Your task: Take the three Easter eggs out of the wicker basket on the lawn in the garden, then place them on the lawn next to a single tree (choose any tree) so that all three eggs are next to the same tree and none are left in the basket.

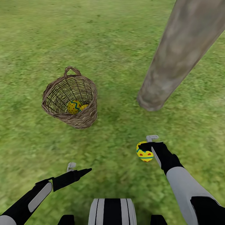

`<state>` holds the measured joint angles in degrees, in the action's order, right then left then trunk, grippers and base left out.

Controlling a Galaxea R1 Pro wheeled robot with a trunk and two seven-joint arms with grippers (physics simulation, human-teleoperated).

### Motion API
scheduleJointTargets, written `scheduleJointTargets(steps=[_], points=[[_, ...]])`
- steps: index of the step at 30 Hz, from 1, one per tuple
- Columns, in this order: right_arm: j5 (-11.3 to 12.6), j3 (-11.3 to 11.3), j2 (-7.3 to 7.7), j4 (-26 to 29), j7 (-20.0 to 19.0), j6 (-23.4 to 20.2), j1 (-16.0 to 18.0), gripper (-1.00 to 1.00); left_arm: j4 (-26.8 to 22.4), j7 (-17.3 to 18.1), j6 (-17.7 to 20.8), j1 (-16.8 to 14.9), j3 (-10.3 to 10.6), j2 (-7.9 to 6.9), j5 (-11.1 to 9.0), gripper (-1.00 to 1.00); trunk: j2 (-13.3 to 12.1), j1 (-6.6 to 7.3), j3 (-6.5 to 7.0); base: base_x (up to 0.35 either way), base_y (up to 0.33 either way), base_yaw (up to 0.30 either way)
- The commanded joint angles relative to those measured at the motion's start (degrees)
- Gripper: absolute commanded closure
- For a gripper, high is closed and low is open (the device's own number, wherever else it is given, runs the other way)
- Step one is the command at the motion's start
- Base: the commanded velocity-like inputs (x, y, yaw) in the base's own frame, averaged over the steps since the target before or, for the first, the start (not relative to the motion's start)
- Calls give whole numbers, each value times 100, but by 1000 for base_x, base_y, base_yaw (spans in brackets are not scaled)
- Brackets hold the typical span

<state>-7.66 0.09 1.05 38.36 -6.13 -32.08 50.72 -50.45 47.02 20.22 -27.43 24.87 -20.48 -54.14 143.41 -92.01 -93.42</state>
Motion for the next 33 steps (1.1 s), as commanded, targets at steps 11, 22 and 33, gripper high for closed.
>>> scheduleJointTargets(steps=[11,22,33], points=[[1,-18,0,163,-11,-9,0,-100,9,-2,-1,0,0,0,-9,-100,0,0,58,0,0,0],[-3,-18,0,172,-19,-9,0,-100,24,-7,0,-3,0,0,-9,-100,0,0,158,-11,8,0],[1,-26,0,341,-21,-42,-5,-100,61,-20,-4,-1,0,0,-9,-100,0,0,259,-111,84,0]])
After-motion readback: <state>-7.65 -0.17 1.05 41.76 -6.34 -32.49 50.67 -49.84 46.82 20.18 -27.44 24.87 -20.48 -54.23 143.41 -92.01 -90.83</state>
